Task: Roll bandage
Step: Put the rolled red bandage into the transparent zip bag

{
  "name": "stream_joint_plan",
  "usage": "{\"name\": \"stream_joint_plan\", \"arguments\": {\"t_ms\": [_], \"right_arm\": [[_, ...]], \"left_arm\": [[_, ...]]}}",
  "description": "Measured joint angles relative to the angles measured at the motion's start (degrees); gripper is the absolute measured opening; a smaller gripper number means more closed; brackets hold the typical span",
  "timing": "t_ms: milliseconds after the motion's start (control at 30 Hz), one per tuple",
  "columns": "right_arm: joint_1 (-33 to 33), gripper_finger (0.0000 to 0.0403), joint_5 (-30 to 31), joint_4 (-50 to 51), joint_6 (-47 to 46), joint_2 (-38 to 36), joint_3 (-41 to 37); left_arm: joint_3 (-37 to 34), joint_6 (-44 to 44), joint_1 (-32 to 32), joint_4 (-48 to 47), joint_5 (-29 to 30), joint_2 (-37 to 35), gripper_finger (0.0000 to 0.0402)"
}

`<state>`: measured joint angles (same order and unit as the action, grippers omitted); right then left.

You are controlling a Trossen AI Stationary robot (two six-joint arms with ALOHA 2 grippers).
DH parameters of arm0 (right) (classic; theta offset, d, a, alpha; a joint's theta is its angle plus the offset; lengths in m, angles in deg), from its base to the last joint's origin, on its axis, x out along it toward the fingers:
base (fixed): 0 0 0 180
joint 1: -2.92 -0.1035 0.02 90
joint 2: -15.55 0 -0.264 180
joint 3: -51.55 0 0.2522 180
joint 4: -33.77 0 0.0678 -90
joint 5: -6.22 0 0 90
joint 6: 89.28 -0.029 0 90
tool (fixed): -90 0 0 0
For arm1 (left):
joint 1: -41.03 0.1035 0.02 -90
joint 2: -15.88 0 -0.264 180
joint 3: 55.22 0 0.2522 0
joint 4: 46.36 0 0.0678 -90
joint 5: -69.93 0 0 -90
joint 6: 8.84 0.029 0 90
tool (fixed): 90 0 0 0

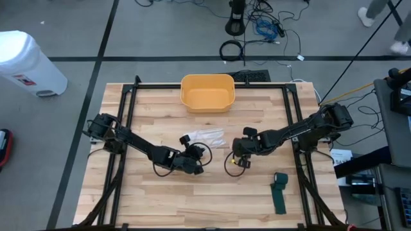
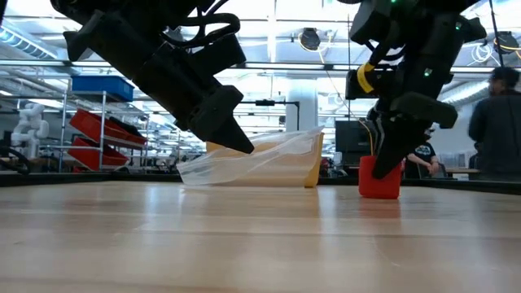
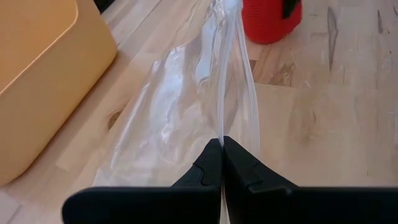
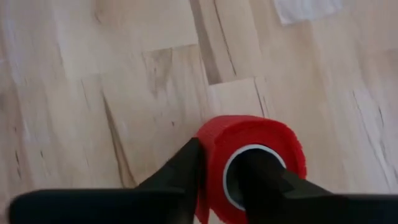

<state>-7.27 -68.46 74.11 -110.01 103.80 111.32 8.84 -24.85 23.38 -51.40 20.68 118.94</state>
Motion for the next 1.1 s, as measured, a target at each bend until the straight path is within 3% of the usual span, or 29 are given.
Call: {"name": "stream_joint_plan", "arguments": {"t_ms": [167,467,700,833,1100], "right_arm": [[-0.24,0.0014,-0.02,-4.67,-1.12,-0.06,-1.15],[-10.09,0.0006,11.06,-18.74,-2.95,0.13,-1.28],[-15.46,0.0005,28.86,-42.36,9.85,0.06,-2.70],[-15.77,0.0005,31.29,-53.32,15.87,0.04,-5.88],[-18.23,0.0005,35.07,-56.52,20.34,0.04,-7.47]], "left_arm": [[1.35,2.11,0.00,0.39,0.00,0.00,0.0000],[1.84,2.79,1.82,0.38,-1.07,0.00,0.0000],[2.22,0.48,2.66,3.32,-8.70,0.00,0.0000],[4.31,-0.11,2.64,2.28,-10.26,0.00,0.0000],[7.67,-0.17,3.35,2.32,-11.26,0.00,0.0000]]}}
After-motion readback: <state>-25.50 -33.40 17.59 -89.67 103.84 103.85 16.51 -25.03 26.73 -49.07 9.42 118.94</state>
